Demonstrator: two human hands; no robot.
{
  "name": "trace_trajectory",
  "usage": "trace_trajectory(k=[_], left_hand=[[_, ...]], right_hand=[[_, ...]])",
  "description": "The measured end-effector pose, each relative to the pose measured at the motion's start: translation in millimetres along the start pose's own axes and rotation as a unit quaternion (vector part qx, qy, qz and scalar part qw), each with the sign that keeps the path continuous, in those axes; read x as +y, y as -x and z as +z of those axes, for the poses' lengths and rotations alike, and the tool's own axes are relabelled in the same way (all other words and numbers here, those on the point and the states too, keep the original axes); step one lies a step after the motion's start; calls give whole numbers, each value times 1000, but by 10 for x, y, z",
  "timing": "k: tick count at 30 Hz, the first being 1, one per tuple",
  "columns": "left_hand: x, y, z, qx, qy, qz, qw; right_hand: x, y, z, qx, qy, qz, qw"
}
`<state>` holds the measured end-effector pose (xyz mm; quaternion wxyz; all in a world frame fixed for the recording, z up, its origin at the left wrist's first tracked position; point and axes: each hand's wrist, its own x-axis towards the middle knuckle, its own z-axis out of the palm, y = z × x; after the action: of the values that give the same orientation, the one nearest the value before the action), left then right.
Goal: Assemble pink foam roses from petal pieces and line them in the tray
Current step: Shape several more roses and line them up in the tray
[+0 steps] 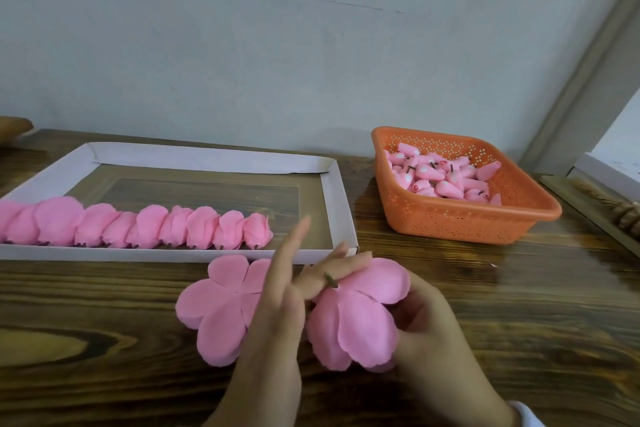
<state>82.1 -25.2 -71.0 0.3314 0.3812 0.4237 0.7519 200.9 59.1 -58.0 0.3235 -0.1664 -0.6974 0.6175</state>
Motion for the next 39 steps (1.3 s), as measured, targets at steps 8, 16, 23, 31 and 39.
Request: trace_trajectory(k=[8,16,23,31,39], left_hand=[[114,65,16,-61,-125,48,989],[51,35,-7,72,-188,101,974],[-12,28,-50,96,-196,53,975],[-97,76,-85,63,-92,-88,990],[-47,61,-101,-18,-96,-28,995]], right_hand=[[7,11,52,-17,-66,11,998],[-16,-25,-79,37,97,8,995],[-88,-15,-72,135,190,-112,966],[-313,-195,96,-45,150,-31,987],[-292,-262,147,-70,63,24,995]])
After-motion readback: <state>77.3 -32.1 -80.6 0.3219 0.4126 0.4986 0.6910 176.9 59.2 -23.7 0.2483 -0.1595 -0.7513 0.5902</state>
